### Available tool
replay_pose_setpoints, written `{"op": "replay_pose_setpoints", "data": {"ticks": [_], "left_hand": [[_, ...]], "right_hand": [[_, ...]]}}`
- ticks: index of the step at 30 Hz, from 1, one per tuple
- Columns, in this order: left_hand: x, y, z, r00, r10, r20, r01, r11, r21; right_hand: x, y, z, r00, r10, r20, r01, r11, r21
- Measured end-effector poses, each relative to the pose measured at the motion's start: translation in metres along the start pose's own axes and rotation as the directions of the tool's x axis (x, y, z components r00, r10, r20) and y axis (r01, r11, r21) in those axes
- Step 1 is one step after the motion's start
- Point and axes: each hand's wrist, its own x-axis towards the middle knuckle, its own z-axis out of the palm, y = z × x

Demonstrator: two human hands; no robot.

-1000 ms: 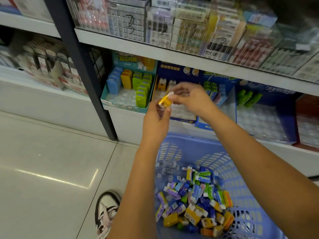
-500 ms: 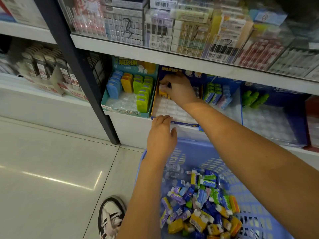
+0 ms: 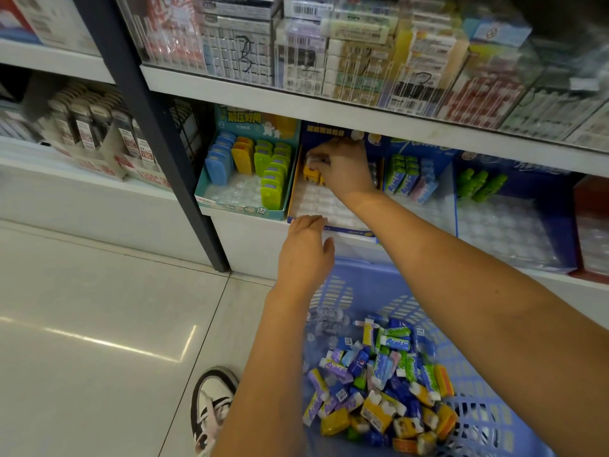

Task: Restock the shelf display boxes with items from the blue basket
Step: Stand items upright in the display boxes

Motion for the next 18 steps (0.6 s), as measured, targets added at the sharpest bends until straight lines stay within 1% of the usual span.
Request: {"op": "replay_pose_setpoints", "data": {"ticks": [4, 10, 13, 15, 16, 17, 18], "left_hand": [[0.002, 0.000, 0.000, 1.000, 0.007, 0.004, -0.007, 1.000, 0.005], [0.005, -0.002, 0.001, 1.000, 0.015, -0.004, -0.014, 1.000, 0.020], [0.006, -0.003, 0.001, 1.000, 0.015, 0.003, -0.015, 1.000, 0.016], [0.005, -0.002, 0.000, 1.000, 0.015, 0.011, -0.016, 1.000, 0.023], [0.005, -0.001, -0.001, 1.000, 0.022, -0.001, -0.022, 1.000, 0.016], [0.003, 0.000, -0.003, 0.998, 0.037, -0.045, -0.038, 0.999, -0.012], [-0.001, 0.003, -0.004, 0.992, 0.054, -0.119, -0.061, 0.996, -0.061]], "right_hand": [[0.004, -0.001, -0.001, 0.999, -0.048, 0.006, 0.048, 0.996, -0.075], [0.008, 0.003, 0.002, 0.994, -0.107, 0.001, 0.107, 0.991, -0.082], [0.004, 0.006, 0.004, 0.993, -0.118, -0.013, 0.115, 0.983, -0.142], [0.006, 0.003, 0.002, 0.993, -0.118, 0.014, 0.119, 0.974, -0.192], [0.006, -0.001, -0.001, 0.992, -0.113, 0.051, 0.122, 0.966, -0.229], [0.005, -0.005, -0.005, 0.990, -0.111, 0.085, 0.129, 0.959, -0.254], [0.000, -0.008, -0.008, 0.988, -0.110, 0.111, 0.134, 0.961, -0.244]]}}
